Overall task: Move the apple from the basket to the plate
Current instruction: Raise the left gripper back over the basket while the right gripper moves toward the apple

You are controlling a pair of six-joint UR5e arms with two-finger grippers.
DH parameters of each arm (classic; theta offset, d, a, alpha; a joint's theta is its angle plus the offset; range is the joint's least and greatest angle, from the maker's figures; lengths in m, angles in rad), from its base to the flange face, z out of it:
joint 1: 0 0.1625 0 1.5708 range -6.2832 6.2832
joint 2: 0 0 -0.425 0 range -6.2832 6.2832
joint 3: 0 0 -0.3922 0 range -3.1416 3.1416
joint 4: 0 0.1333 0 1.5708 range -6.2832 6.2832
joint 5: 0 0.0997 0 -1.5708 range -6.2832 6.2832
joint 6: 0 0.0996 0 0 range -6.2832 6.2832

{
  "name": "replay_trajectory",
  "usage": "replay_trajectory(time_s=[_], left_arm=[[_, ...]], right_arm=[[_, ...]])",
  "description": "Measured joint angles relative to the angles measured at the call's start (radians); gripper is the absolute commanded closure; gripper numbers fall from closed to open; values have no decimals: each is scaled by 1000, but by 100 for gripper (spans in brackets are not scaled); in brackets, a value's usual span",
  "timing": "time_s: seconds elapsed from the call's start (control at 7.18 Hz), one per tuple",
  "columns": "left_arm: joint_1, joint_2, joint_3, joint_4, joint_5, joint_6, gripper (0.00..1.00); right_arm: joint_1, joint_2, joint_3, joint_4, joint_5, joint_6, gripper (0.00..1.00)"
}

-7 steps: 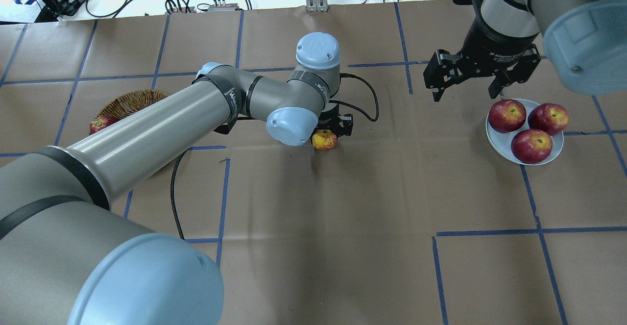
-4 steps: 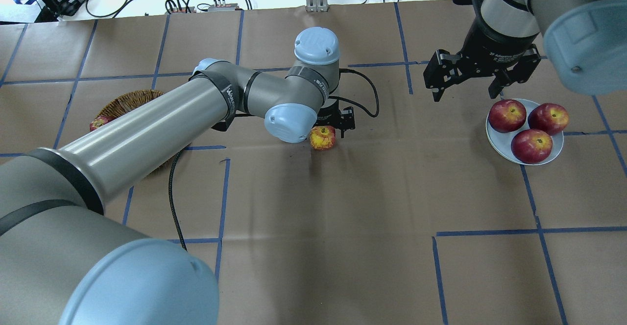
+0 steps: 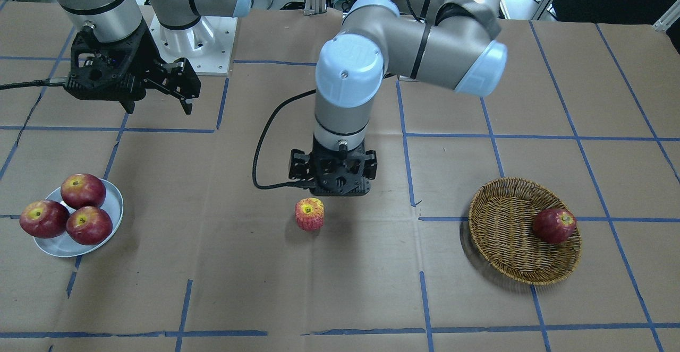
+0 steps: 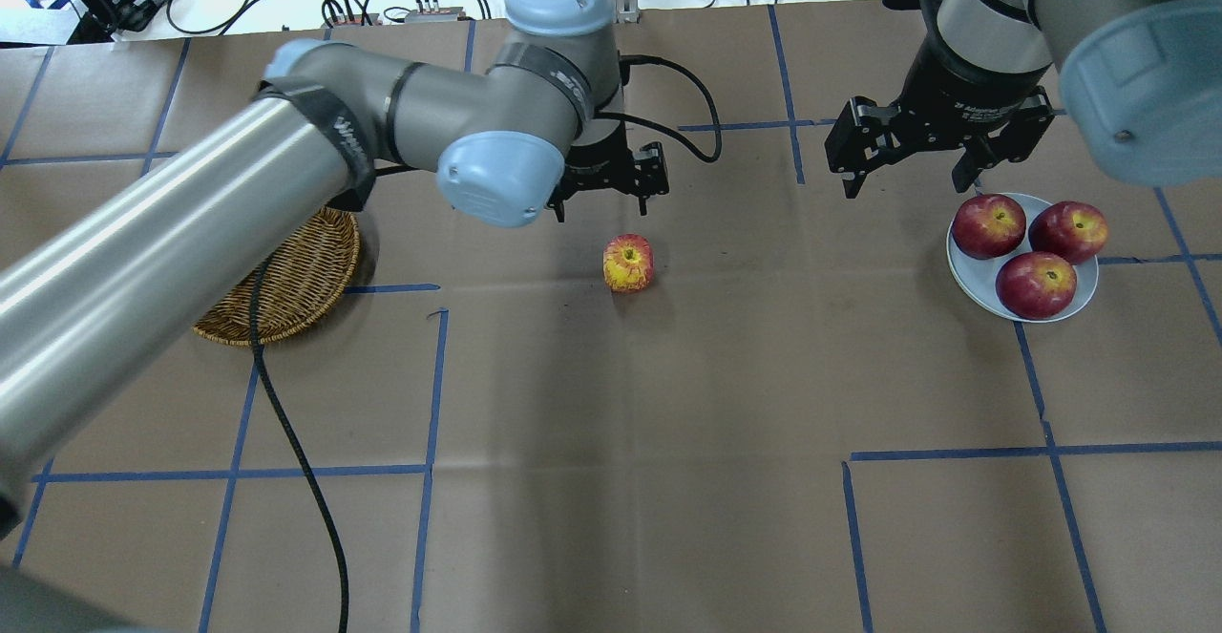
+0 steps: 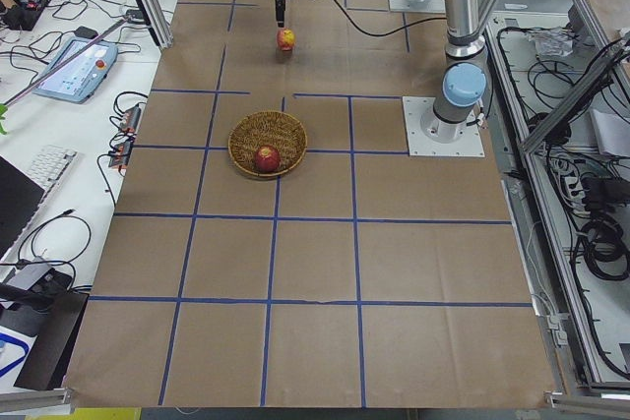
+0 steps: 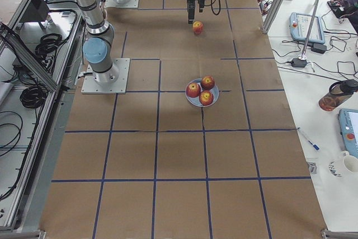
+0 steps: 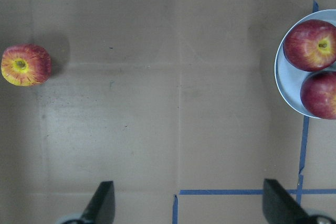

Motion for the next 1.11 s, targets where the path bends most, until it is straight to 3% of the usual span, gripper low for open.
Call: replay_trajectory(time_s=[0.56,1.11], left_arm=[[225,299,-64,-250,1,365,1],[259,377,-141,-250,-3,414,1]], right_arm=[[14,7,-17,-14,0,26,0],[221,179,-179,-53,-8,241,0]])
